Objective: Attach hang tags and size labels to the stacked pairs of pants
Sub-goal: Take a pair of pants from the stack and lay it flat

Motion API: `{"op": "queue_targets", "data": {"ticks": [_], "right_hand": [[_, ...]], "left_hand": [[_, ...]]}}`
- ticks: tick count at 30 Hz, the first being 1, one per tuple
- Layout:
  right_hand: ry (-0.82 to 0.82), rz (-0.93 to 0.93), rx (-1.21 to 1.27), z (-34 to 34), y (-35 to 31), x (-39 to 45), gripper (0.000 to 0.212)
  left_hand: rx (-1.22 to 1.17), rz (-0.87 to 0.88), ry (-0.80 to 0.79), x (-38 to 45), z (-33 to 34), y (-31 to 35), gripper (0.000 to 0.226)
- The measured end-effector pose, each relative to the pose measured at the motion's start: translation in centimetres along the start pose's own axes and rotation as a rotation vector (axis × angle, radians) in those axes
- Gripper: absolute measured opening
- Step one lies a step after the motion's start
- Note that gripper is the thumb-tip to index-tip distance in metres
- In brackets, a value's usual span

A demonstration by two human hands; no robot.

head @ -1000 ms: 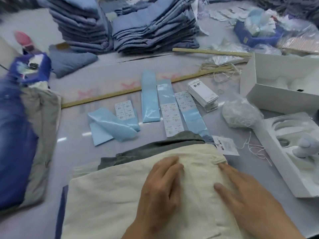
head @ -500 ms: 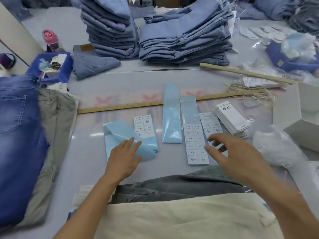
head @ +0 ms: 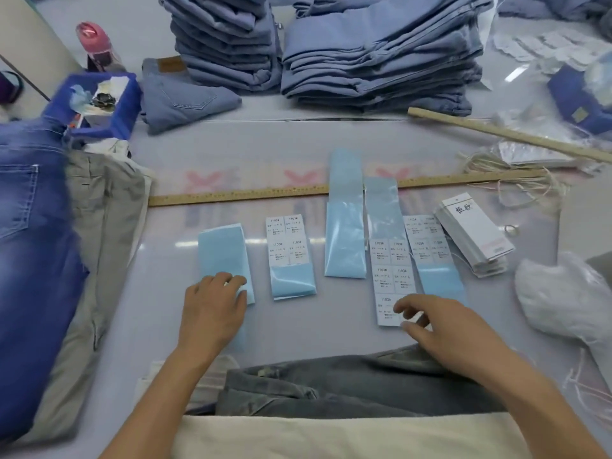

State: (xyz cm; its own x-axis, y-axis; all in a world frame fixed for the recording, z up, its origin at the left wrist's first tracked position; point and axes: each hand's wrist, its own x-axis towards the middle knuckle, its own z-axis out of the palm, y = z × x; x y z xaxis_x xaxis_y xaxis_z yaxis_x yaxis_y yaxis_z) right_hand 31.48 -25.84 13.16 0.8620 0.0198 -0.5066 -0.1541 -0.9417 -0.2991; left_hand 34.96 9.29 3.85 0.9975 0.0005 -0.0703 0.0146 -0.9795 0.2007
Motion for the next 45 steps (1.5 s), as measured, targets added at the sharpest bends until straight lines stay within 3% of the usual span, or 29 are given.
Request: {"op": "queue_targets", "data": {"ticks": [3,8,11,15,17,20,22,25,29,35,45], "right_hand": [[-0.003,0.057,-0.051,-1.7,3.0,3.4,0.027],[0.169,0.114,0.066,0.6,6.9,7.3,0.018],[0.240,0.096,0.211,3.0,8.2,7.5,0.017],[0.277,0.041,0.238,3.3,8.7,8.7,0.014],[0.287,-0.008,0.235,2.3,8.6,10.0,0.016],[0.356,-0.036,0.241,0.8,8.2,11.9,0.022],[0.434,-0.035,0.271,0.1,8.0,13.1,0.025],[0.497,-0.042,0.277,-0.1,7.7,15.0,0.031],[0.450,-0.045,0.171,0.9,8.2,16.8,0.037],[0.582,-0.098,0.159,2.5,8.4,17.2,0.029],[0.718,-0.163,-0.031,2.9,7.9,16.7,0.015]], "left_hand": [[-0.102,0.067,0.028,0.8,-1.1,3.5,0.023],[-0.269,0.311,-0.097,2.2,-0.7,12.4,0.027],[-0.192,0.443,-0.192,3.7,1.3,17.6,0.027],[-0.186,0.427,-0.166,6.9,3.9,22.4,0.024],[-0.160,0.447,-0.141,8.8,5.1,23.9,0.034],[-0.130,0.461,-0.215,11.3,6.1,25.2,0.075],[-0.131,0.467,-0.243,12.6,6.8,25.6,0.087],[-0.135,0.517,-0.204,13.9,8.0,25.6,0.081],[-0.200,0.516,-0.146,13.6,9.2,25.2,0.073],[-0.228,0.535,-0.030,12.8,10.6,24.5,0.062],[-0.218,0.527,-0.041,12.5,10.6,24.3,0.064]]}}
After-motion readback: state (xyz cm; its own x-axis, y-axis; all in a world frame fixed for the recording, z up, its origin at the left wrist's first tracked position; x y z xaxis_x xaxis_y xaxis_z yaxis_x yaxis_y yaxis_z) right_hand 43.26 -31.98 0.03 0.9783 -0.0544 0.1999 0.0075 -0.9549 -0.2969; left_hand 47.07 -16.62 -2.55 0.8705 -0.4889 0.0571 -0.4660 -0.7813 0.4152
